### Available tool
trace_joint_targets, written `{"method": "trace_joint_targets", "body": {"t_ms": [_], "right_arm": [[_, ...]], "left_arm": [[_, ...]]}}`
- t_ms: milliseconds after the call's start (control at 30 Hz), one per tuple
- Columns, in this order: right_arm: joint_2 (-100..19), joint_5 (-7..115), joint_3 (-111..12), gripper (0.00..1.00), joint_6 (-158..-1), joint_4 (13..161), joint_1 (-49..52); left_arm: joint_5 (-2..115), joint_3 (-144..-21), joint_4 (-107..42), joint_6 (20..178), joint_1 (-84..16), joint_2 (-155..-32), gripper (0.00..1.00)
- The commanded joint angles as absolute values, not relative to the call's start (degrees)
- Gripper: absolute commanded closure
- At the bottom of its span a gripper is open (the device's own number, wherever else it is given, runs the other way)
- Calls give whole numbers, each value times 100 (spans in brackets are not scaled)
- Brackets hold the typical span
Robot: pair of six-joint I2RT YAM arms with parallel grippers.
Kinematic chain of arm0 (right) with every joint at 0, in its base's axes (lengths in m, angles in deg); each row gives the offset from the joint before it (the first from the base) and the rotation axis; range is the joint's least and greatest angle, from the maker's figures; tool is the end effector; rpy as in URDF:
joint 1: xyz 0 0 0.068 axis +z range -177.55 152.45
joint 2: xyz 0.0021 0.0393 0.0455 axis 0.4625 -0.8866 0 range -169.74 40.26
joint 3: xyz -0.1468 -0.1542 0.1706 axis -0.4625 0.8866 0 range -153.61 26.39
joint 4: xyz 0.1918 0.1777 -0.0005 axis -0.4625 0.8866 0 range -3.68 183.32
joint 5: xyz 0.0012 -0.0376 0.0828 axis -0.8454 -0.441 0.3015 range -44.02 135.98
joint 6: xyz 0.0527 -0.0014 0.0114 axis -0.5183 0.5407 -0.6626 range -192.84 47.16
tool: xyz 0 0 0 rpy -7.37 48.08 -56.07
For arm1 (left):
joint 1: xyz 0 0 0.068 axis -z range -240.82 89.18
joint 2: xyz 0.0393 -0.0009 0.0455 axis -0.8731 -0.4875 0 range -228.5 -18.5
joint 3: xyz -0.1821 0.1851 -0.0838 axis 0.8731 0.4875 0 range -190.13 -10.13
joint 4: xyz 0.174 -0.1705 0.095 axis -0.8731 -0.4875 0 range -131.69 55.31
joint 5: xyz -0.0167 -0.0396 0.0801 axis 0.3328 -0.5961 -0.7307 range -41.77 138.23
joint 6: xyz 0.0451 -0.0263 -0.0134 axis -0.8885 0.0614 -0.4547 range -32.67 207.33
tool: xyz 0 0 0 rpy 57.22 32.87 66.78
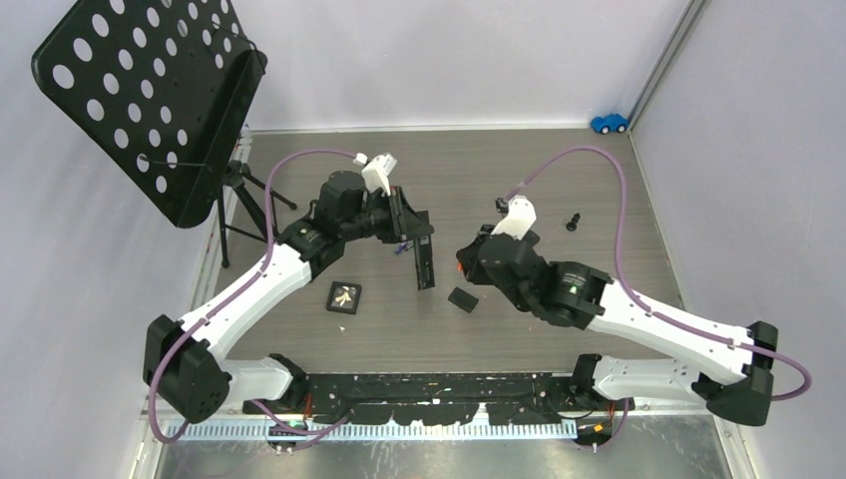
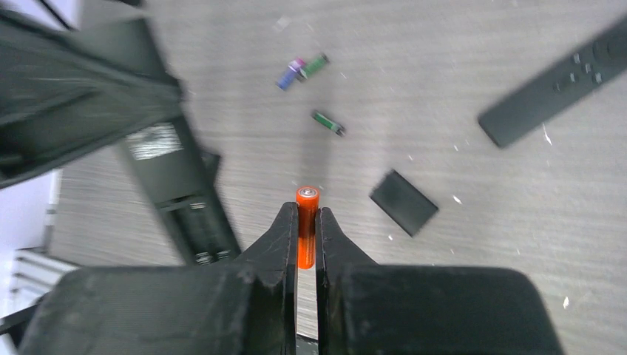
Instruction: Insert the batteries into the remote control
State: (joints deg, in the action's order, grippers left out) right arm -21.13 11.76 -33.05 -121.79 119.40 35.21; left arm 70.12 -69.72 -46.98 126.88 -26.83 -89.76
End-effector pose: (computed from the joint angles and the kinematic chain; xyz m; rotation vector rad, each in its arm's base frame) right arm 0.1209 0.1911 0.3375 0.0809 2.1086 0.5373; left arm 0.2289 -0.1703 0.3292 0.1655 2.1604 -1.1693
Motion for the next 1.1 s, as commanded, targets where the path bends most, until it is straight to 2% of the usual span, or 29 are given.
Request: {"method": "trace_joint_targets", "body": {"t_ms": [0, 300, 733, 1067], "right_arm": [[-1922, 1442, -3298, 98, -11196, 11013, 3521], [-1861, 1903, -3147, 98, -10435, 10571, 3521], [-1688, 2135, -2934, 98, -10238, 10577, 3521], [-1752, 2498, -3051, 98, -10374, 10654, 3520]], "left_arm": [[7552, -6915, -3138, 13387, -2674, -9156, 100], [7784, -6721, -2706, 14115, -2672, -9294, 100], [8448, -6327, -1406, 15422, -2681, -9238, 100], [8451, -6240, -711, 15931, -2800, -9244, 100]]}}
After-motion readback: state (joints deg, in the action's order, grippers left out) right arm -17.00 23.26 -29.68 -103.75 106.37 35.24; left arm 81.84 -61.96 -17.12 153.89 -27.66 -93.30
